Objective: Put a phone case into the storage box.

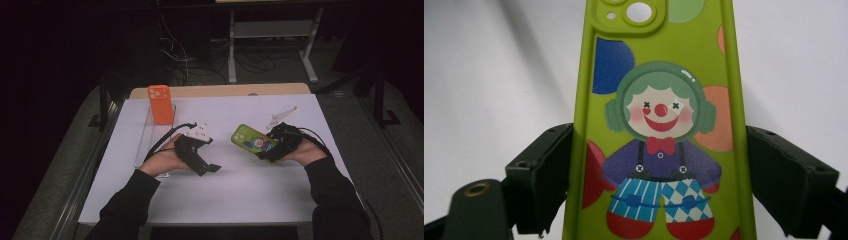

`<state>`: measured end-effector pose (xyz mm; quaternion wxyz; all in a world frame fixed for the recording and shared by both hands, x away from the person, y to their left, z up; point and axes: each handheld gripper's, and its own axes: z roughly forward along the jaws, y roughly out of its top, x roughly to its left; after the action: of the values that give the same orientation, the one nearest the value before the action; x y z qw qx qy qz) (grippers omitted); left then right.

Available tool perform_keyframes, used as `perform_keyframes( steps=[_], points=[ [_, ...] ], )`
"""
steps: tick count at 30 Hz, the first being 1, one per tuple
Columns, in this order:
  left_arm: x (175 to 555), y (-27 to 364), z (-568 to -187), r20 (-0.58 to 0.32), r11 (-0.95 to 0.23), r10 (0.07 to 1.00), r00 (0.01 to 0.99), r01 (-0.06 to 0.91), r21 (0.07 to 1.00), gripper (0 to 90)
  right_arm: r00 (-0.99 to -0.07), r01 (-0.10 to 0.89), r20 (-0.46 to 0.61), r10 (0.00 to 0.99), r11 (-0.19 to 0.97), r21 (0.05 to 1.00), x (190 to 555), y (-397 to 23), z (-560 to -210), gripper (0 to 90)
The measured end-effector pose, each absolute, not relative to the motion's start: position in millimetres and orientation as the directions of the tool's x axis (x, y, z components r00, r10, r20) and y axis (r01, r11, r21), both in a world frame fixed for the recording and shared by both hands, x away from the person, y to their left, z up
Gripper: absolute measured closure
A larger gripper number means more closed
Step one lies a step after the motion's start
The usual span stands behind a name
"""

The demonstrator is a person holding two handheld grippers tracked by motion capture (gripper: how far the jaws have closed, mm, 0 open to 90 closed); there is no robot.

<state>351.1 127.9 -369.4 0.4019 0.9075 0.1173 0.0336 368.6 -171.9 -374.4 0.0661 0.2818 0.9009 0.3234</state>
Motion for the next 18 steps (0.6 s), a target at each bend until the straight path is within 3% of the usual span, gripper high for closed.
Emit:
perform_keyframes(
  steps=[18],
  points=[
    [346, 127, -365, -0.023, -0.646, 0.187, 0.982, 0.141, 0.751, 1.3, -0.954, 0.258, 0.032, 0.298, 0.761, 0.596, 352, -127, -383, 14.9]
  ],
)
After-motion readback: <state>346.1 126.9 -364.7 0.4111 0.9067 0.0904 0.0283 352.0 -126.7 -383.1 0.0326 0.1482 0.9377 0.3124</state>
